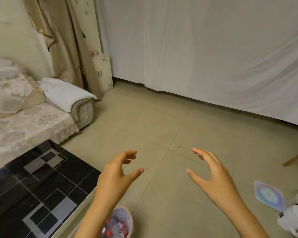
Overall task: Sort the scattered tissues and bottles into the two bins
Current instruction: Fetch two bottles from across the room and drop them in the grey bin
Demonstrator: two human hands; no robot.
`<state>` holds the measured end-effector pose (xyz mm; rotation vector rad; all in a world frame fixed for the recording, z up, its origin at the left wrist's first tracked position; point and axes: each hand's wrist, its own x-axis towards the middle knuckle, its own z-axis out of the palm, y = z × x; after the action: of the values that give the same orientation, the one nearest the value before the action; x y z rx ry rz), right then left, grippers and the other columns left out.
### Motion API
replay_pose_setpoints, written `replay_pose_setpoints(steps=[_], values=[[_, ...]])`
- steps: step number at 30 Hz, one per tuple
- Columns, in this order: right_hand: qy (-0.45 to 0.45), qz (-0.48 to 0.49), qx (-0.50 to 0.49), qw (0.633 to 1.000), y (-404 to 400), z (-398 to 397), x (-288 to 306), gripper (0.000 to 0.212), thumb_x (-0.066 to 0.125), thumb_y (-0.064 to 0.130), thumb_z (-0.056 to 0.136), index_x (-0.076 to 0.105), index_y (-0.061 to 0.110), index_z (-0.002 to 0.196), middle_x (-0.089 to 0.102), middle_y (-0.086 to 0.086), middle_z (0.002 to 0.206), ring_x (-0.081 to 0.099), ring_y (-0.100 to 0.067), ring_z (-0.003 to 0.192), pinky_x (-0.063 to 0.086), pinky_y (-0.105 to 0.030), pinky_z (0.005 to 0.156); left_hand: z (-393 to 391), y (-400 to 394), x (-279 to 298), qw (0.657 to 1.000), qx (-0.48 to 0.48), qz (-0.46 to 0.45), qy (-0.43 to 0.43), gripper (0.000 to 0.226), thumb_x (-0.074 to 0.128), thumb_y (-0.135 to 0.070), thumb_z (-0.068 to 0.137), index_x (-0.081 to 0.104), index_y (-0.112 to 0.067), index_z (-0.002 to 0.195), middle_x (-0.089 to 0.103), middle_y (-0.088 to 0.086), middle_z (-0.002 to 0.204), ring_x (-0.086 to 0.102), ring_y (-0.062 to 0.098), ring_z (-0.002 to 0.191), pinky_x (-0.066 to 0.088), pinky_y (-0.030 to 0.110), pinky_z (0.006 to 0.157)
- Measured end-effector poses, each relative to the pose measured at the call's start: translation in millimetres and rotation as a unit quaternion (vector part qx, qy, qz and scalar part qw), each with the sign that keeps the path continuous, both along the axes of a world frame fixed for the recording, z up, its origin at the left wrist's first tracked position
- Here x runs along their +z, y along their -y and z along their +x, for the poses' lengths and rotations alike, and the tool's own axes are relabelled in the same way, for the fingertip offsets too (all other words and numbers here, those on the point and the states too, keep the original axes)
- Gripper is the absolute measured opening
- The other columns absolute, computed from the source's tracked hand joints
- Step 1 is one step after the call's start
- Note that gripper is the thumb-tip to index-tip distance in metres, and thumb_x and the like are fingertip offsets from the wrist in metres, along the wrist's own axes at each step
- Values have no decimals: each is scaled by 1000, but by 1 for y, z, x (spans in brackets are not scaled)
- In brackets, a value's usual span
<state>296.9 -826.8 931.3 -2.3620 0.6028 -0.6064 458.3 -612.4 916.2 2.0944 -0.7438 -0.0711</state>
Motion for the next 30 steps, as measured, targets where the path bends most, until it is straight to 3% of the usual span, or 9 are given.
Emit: replay_pose_setpoints(steps=[13,20,30], values=[[-6,-6,54,999,133,110,-22,53,69,35,80,48,37,129,46,27,124,45,2,119,36,-17,91,94,145,-8,999,30,20,-11,46,74,-47,74,55,-44,116,60,-30,106,56,-10,98,52,27,79],[-30,-6,57,998,221,183,-16,53,68,32,81,48,35,130,46,23,126,45,1,119,37,-17,92,167,258,-9,999,22,-12,-44,40,77,-40,74,59,-42,110,64,-25,103,58,-8,95,44,18,71],[-10,41,41,998,345,256,-27,48,64,33,85,47,34,130,47,26,127,44,3,121,35,-16,92,239,379,-10,998,44,26,-25,32,64,-53,81,60,-42,111,61,-28,107,58,-7,98,52,32,79]])
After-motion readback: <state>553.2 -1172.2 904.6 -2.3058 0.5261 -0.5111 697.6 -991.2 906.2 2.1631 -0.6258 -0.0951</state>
